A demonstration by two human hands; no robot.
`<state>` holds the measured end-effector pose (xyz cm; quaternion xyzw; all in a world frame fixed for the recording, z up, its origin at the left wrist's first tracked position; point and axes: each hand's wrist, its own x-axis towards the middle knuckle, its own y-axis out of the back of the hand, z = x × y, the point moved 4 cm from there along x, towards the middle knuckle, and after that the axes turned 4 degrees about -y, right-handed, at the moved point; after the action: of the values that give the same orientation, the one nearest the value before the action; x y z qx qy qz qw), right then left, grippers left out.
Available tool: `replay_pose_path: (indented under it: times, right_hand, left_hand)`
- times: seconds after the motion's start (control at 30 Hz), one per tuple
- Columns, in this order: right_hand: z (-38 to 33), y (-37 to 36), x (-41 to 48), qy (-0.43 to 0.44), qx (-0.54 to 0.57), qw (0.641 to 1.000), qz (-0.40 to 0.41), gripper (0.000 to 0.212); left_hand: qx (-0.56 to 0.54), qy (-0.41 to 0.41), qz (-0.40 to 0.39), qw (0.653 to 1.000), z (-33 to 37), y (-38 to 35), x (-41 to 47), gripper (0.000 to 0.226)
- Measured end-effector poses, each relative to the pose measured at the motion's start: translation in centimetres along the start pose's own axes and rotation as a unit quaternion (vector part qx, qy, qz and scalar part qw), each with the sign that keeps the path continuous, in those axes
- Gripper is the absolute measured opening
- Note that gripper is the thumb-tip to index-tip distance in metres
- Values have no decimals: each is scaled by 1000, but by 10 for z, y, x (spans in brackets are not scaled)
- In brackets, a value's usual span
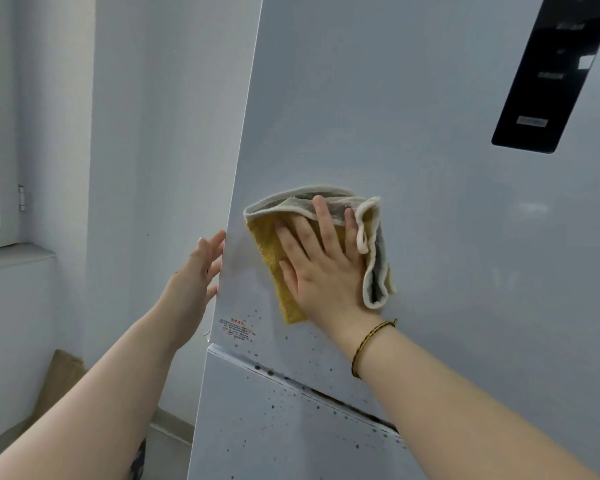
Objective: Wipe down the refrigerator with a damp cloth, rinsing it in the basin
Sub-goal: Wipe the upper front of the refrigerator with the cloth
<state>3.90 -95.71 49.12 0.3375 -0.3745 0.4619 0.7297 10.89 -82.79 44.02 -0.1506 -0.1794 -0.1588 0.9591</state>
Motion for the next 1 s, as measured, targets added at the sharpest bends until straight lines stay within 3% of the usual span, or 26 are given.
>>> replay_pose_path:
  times: [0.13, 0.33, 0.43, 0.5, 0.57, 0.7, 0.77, 0.87, 0.93, 1.0]
  right_hand:
    - [-14, -8, -13, -20, 4, 999, -31, 53]
    - [-79, -32, -92, 149, 7, 981, -126, 60]
    - [-74, -31, -89, 206, 26, 972, -110, 52]
    - [-58, -23, -70, 184, 58, 980, -52, 39]
    - [-37, -16, -46, 111, 81, 991, -1, 37]
    - [-29, -15, -38, 28, 39, 999, -20, 47]
    - [-43, -21, -57, 47, 44, 997, -43, 52]
    - [-61, -26, -88, 159, 29, 983, -92, 58]
    - [-59, -22, -96, 207, 24, 973, -103, 52]
    - [-43, -13, -89, 194, 55, 977, -73, 38]
  left_hand:
    - [-12, 6, 7, 1000, 4, 0, 1, 50]
    - [2, 8, -9, 1000, 5, -2, 2, 48]
    - [15, -3, -15, 1000, 5, -2, 0, 48]
    - [18, -3, -11, 1000, 5, -2, 1, 47]
    - [22, -8, -2, 1000, 5, -4, 0, 44]
    - [36, -28, 8, 999, 1, -8, -2, 34]
    - [43, -28, 10, 999, -1, -9, -2, 35]
    - [62, -33, 15, 997, -2, -9, -2, 41]
    - [79, -38, 21, 996, -4, -11, -1, 43]
    - [91, -44, 25, 995, -5, -12, -4, 46]
